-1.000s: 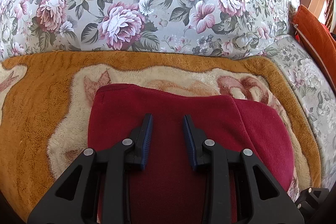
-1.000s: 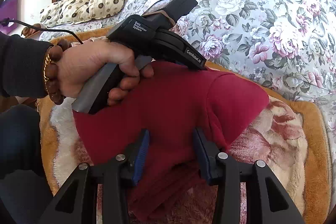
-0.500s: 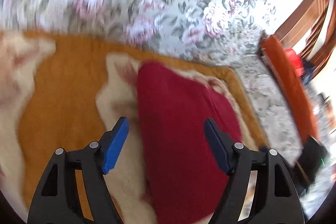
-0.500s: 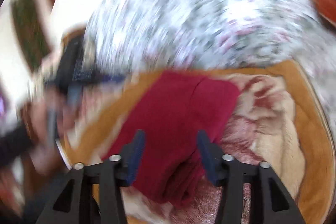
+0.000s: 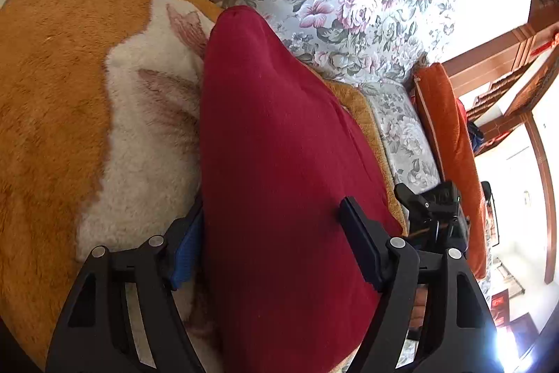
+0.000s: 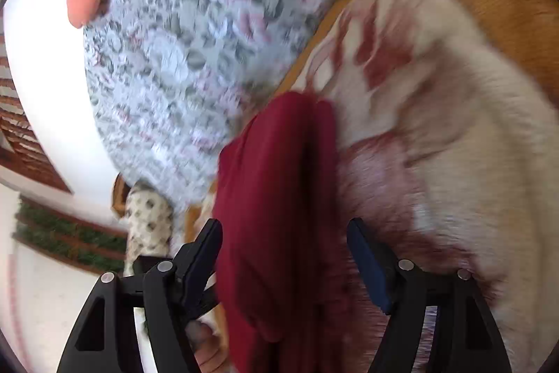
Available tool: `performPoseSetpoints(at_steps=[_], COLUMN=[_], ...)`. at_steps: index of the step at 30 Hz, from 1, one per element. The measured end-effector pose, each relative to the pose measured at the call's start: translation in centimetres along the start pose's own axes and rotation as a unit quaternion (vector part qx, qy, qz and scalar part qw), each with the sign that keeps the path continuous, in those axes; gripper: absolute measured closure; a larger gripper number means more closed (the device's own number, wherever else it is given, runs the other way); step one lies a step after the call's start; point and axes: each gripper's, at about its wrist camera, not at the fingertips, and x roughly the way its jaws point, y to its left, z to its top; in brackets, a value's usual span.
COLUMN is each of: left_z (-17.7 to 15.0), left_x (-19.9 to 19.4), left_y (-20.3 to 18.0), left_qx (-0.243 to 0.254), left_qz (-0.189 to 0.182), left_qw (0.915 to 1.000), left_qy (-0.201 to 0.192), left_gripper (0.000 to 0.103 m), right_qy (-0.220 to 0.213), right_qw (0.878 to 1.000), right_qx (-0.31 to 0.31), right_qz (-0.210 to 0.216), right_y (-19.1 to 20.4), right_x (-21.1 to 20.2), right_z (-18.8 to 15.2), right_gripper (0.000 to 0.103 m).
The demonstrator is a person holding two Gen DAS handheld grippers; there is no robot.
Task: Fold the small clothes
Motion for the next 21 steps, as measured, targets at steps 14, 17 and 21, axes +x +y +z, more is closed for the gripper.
performPoseSetpoints(at_steps=[14,17,21], left_z=[-0.7,-0.7,0.5], left_x=[-0.6,-1.8,-4.7], left_y=[-1.6,-2.1,-3.0], left_qx=[0.048,0.054,0.079], left_qz=[0.047,0.049,0.061], left_qw=[0.9975,0.9965,0.9928], left_qy=[-0.024,-0.041,-0.067], left_gripper=[0.058,0.066,0.066], right_qy=[0.026,0.004,-0.006], right_qw=[0.991,0.985,0.981], right_qx=[-0.120,-0.151,-0.177], right_qz=[-0.062,-0.079,-0.077], right_y=[2.4,3.9,7.0], right_x=[1.8,1.3,1.5], right_z=[-1.4,-1.6,-1.4], right_gripper=[0.064,0.066,0.067])
